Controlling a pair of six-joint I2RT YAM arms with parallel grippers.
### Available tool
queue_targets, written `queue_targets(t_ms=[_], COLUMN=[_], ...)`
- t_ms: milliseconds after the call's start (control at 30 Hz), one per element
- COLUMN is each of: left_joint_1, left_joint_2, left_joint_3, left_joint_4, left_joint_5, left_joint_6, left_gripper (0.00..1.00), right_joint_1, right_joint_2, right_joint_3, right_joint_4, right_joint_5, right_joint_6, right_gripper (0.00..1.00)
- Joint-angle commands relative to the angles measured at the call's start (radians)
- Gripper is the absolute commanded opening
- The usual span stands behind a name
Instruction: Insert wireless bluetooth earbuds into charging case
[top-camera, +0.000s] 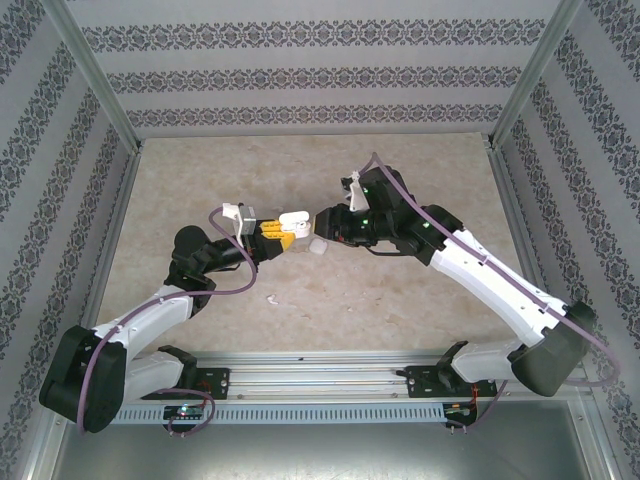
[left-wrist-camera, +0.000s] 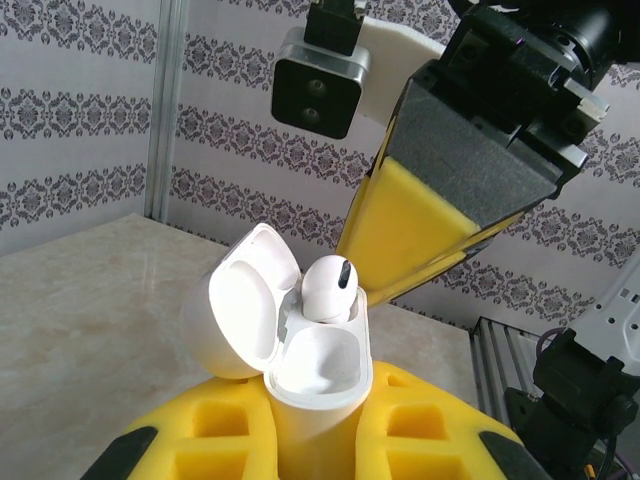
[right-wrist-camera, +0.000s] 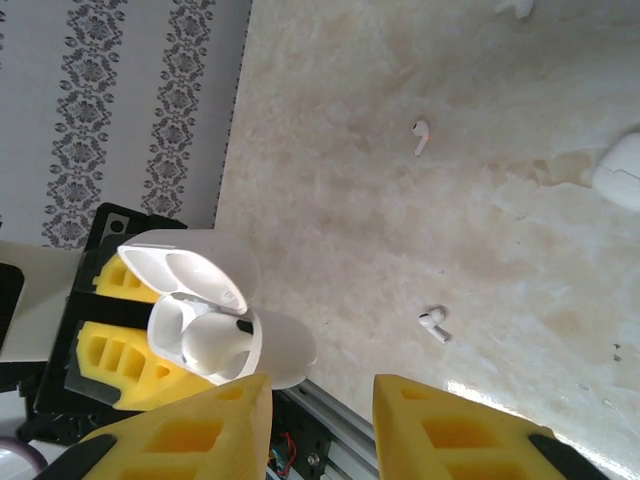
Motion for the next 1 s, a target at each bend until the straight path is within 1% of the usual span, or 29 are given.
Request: queue_targets(t_ms=[0,67,167,367,600,800,967], left_joint_1=[-0.011,-0.013,-0.017,-0.021,-0.038,-0.066,-0.076], left_joint_2=[-0.001,0.004,0.008,0.014,0.082,0.121,0.115], left_joint_3=[0.031,0.036,0.04,0.035,0.047,0.068,0.078], left_joint_4=[0.003,0.006,0.006,0.012,0.143,0.146,0.131], left_joint_5=[0.01,0.012,0.013,0.009,-0.015,-0.02,-0.025], left_joint_6=[0.029,0.026,0.026,0.027,-0.056,-0.038,-0.032], left_gripper=[0.0,0.0,0.0,0.0,0.0,0.0,0.0], right_joint_1=[0.005,0.013,0.018,0.017,0.017,0.011,-0.001], right_joint_2=[-0.03,-0.029,-0.031,-0.045,-0.078,-0.086,-0.091], right_joint_3=[0.021,0.023,0.005,-0.034,-0.151,-0.187,-0.225], right_joint_4=[0.003,0.022,0.068,0.131,0.299,0.35,0.414], right_joint_5=[0.023,0.021,0.025,0.034,0.007,-0.018,-0.039], right_joint_6=[-0.021,-0.027,-0.009,0.035,0.136,0.177,0.215], right_gripper=[0.35,0.44,0.54,0.65,0.72,0.76,0.77])
